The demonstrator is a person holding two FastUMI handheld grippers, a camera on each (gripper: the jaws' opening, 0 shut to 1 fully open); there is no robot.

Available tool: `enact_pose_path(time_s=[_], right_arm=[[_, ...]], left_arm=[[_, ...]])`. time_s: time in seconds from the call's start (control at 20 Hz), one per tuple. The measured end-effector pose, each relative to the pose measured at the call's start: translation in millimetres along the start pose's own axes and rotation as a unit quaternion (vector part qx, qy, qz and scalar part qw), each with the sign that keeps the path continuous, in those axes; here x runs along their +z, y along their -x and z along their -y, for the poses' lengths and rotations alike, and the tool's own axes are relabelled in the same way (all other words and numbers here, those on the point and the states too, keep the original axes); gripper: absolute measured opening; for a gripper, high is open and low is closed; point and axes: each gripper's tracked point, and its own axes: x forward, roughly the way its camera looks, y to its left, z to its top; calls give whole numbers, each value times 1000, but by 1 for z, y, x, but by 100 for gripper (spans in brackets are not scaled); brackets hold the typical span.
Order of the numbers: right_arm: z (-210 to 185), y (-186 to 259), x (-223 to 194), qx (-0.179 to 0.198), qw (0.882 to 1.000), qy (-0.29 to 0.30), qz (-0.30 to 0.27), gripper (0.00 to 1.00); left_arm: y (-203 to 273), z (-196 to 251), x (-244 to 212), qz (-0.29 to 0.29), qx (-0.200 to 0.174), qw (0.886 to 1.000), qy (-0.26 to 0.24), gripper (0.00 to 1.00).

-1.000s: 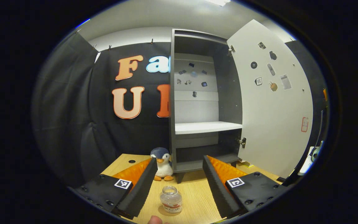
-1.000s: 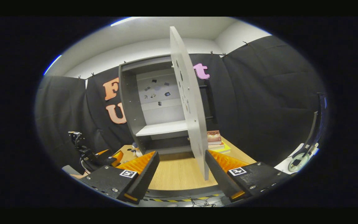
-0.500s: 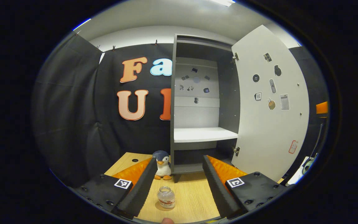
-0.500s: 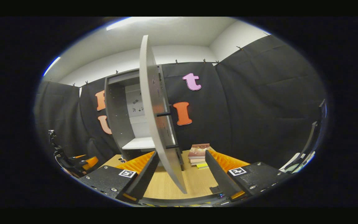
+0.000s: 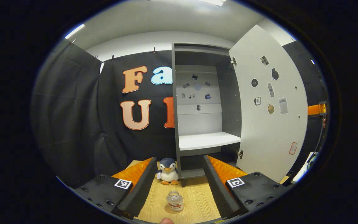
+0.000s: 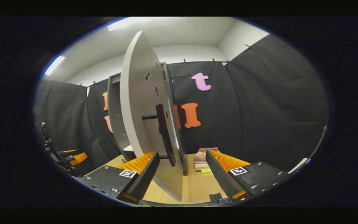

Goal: Open the cabinet door with the right hand, grasp the bottle in the cabinet with the left hand and place it on the coaster, then close the cabinet door with the right hand.

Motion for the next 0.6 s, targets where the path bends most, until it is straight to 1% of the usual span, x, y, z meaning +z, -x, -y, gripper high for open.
enact_pose_path(time_s=[0.05, 0.1, 0.2, 0.35, 0.5, 0.6], right_arm=[[-4, 0, 0, 4, 1000, 5, -3, 93], [-9, -2, -1, 9, 1000, 7, -6, 100], [-20, -3, -2, 23, 1000, 11, -8, 100], [-42, -9, -7, 50, 999, 3, -12, 100], [-70, -17, -12, 75, 997, -5, -16, 100], [-86, -26, -14, 84, 996, -2, -15, 100]], left_arm=[[1, -8, -1, -3, 7, 1000, 5, 96], [2, -14, -1, -5, 13, 1000, 11, 95], [2, -25, 1, -8, 21, 1000, 20, 95], [4, -38, 2, -6, 33, 999, 20, 96], [6, -38, 0, -7, 33, 999, 23, 95], [7, -40, -1, -6, 30, 999, 20, 95]])
